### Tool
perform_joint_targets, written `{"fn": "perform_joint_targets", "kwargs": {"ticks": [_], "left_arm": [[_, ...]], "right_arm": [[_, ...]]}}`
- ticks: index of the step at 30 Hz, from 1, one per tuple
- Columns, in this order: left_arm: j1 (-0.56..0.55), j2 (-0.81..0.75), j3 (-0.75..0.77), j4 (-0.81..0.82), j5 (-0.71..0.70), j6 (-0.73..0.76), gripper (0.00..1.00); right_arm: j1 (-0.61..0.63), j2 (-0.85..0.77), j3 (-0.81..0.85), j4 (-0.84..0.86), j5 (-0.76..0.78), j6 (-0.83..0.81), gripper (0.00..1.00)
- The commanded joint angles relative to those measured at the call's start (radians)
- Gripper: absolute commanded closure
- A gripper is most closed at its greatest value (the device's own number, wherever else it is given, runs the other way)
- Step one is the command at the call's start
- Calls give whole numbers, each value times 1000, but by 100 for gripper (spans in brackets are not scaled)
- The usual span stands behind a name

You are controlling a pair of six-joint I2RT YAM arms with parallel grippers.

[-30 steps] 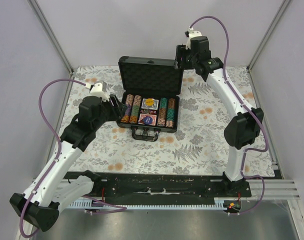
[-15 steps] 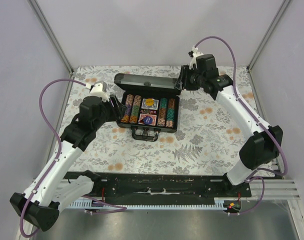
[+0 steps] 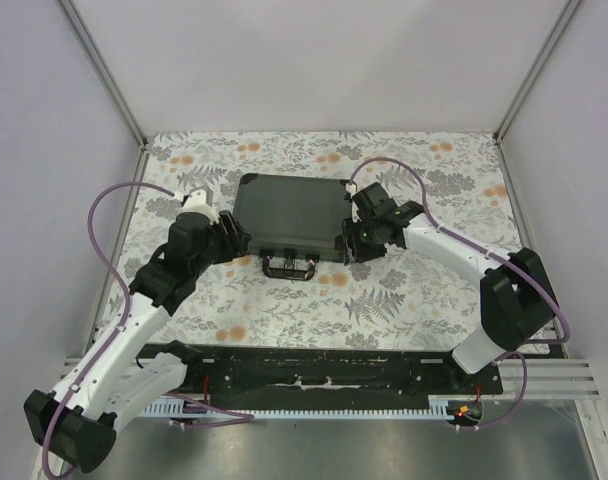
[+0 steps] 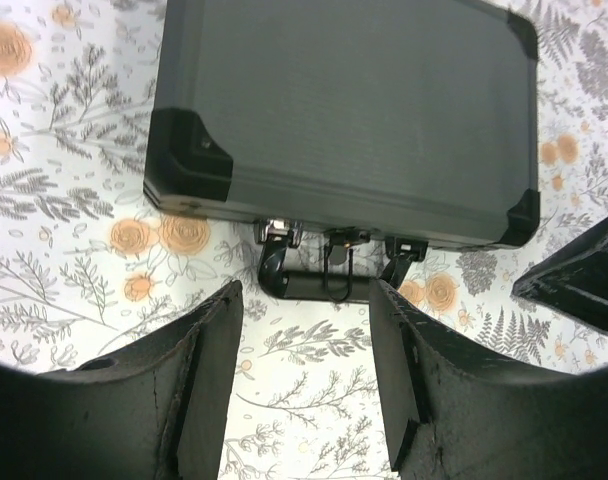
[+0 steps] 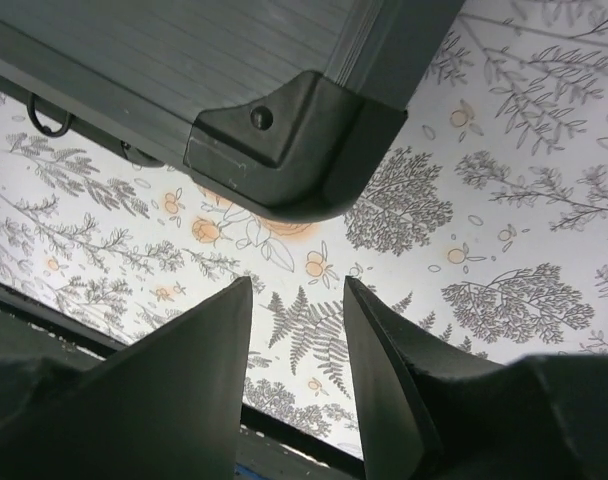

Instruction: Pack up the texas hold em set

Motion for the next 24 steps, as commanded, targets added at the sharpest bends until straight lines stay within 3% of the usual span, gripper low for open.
{"fn": "perform_joint_targets", "kwargs": {"ticks": [1, 6, 9, 11, 19, 24], "left_arm": [[6, -20, -59, 59, 7, -93, 40], [5, -5, -168, 174, 121, -172, 35], [-4, 12, -238, 269, 185, -205, 33], [-12, 33, -275, 318, 210, -221, 32], [-116, 162, -348, 569, 244, -233, 29], [-188, 246, -397, 726, 192, -251, 26]], "right_arm": [[-2, -67, 23, 57, 39, 2, 51], [-2, -90, 115, 37, 55, 11, 40], [-3, -82, 157, 31, 106, 48, 22], [-6, -64, 169, 45, 126, 75, 14], [-51, 108, 272, 49, 183, 164, 9], [-74, 155, 278, 52, 160, 186, 8]]}}
